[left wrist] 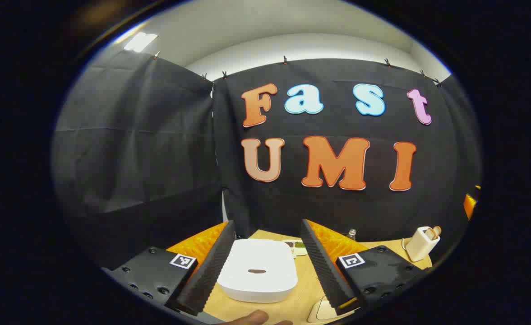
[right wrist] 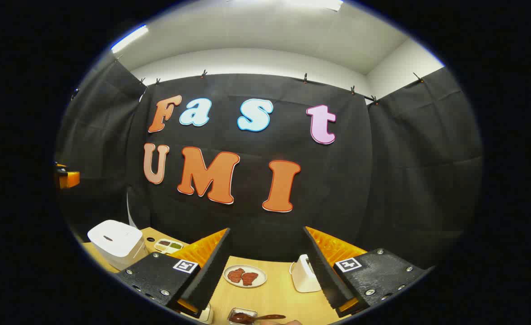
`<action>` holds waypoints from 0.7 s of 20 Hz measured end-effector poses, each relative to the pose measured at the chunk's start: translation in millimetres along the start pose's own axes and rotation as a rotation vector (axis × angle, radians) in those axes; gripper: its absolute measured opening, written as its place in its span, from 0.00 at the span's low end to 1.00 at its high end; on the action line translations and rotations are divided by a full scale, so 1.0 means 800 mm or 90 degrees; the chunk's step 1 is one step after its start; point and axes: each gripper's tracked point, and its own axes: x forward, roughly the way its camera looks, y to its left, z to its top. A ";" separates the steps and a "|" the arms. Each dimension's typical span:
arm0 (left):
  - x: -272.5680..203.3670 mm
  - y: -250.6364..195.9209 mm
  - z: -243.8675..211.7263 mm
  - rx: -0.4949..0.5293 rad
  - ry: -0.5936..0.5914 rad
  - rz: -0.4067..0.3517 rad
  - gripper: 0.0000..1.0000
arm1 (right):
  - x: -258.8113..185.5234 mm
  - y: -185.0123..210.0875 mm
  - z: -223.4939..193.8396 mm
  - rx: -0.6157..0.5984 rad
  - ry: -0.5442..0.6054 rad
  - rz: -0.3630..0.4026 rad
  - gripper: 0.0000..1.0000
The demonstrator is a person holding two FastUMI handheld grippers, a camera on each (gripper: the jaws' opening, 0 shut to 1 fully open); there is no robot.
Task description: Close the left gripper, press the button to open the rice cooker; take a wooden spoon from the chopstick holder with the right hand, scoop a spoonful of rice and pour it into the rice cooker, then put the wooden spoon back into the chopstick holder.
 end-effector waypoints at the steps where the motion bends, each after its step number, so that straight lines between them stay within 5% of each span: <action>1: 0.001 0.001 -0.002 0.001 0.005 0.007 0.96 | -0.001 -0.007 0.001 -0.002 -0.001 -0.004 0.95; 14: -0.008 -0.055 0.044 0.045 -0.060 -0.052 0.96 | -0.010 -0.041 0.001 0.013 0.005 -0.049 0.95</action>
